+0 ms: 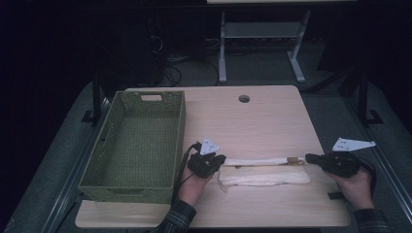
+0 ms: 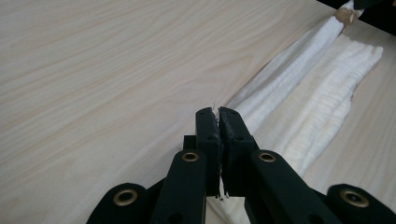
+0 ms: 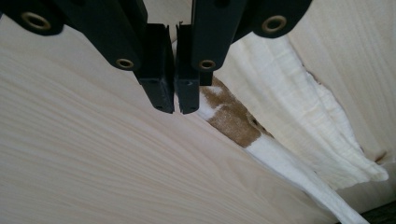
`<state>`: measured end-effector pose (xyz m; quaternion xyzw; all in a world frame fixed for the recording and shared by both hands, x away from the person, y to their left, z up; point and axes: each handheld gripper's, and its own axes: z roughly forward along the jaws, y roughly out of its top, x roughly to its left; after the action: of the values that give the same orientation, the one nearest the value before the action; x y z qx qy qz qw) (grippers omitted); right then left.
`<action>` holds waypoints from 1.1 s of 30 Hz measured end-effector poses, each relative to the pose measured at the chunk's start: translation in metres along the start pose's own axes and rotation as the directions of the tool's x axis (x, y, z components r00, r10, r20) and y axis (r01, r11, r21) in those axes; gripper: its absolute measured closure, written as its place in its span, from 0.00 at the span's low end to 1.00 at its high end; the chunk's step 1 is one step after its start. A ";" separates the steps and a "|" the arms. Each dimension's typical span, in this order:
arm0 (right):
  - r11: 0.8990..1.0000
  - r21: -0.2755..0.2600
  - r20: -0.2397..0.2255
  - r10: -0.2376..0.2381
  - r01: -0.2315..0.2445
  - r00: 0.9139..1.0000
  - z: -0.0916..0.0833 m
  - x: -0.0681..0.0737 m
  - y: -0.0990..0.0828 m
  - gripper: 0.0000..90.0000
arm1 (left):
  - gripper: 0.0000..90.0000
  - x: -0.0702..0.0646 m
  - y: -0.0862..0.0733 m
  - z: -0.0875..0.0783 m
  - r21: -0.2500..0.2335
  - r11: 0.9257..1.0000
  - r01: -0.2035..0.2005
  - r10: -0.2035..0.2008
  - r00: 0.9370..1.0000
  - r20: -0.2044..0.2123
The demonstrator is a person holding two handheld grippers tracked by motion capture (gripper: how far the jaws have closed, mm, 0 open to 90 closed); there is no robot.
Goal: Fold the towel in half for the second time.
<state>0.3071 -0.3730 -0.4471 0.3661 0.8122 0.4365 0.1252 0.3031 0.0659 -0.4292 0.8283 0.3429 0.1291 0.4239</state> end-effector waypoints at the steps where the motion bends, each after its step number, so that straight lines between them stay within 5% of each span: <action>1: 1.000 0.001 -0.001 0.000 0.000 1.000 -0.001 0.002 -0.001 0.95 | 0.97 -0.002 -0.002 0.000 0.009 1.000 -0.006 0.006 1.000 -0.003; 18: 1.000 0.004 0.003 -0.014 0.014 1.000 -0.018 0.027 -0.018 0.95 | 0.97 -0.022 -0.019 -0.013 0.022 0.999 -0.023 0.023 1.000 0.013; 26: 0.995 0.096 -0.035 0.017 -0.014 0.999 -0.010 0.030 -0.032 0.95 | 0.96 -0.026 -0.030 0.004 0.153 0.988 -0.037 0.030 0.999 0.044; 29: 0.994 0.103 -0.043 0.024 -0.020 0.999 -0.009 0.029 -0.031 0.92 | 0.95 -0.028 -0.031 0.007 0.164 0.985 -0.056 0.049 0.998 0.042; 33: 0.998 0.055 -0.051 0.017 -0.014 0.999 -0.018 0.029 -0.027 0.80 | 0.77 -0.026 -0.025 0.000 0.129 0.990 -0.050 0.042 0.997 0.061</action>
<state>0.2645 -0.3733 -0.4550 0.3643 0.8240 0.4243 0.0908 0.2723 0.0581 -0.4463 0.8652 0.3189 0.0920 0.3758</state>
